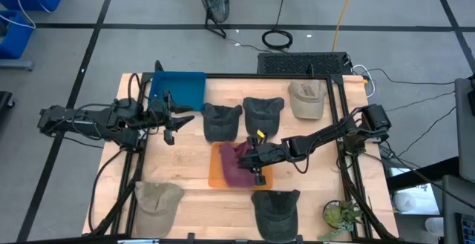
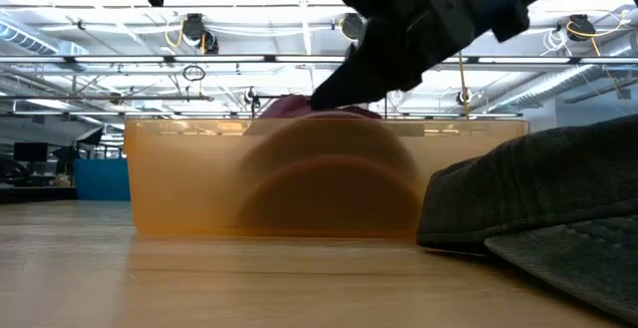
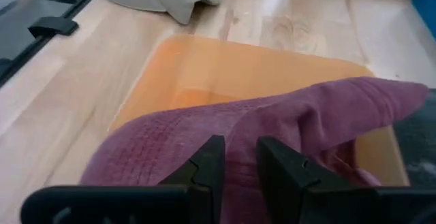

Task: Pick & Place hat
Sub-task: Put the red cap into the orange bin

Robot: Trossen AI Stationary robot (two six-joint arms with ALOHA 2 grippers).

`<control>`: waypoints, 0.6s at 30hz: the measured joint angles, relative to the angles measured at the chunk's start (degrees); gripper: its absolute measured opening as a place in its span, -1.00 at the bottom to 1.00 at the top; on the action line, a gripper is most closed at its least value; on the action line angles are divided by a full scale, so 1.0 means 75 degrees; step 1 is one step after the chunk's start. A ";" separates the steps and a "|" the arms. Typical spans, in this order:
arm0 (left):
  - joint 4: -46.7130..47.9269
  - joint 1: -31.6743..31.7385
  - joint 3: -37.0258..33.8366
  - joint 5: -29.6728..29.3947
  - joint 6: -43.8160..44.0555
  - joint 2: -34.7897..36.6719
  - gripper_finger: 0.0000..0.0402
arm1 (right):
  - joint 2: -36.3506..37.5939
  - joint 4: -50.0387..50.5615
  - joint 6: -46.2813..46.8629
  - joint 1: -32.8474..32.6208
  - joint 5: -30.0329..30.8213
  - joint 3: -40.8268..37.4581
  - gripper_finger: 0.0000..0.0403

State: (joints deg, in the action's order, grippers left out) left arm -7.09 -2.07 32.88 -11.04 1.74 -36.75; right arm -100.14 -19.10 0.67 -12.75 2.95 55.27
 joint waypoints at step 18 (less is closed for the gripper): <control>0.0002 0.0015 0.0000 -0.0138 -0.0006 0.0000 -0.29 | -0.0533 -0.0448 -0.1229 -0.0185 0.0037 0.0079 -0.64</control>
State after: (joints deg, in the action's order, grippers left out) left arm -7.08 -1.96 32.88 -12.08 1.69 -36.75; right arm -104.14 -22.46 -8.55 -14.14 3.22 55.87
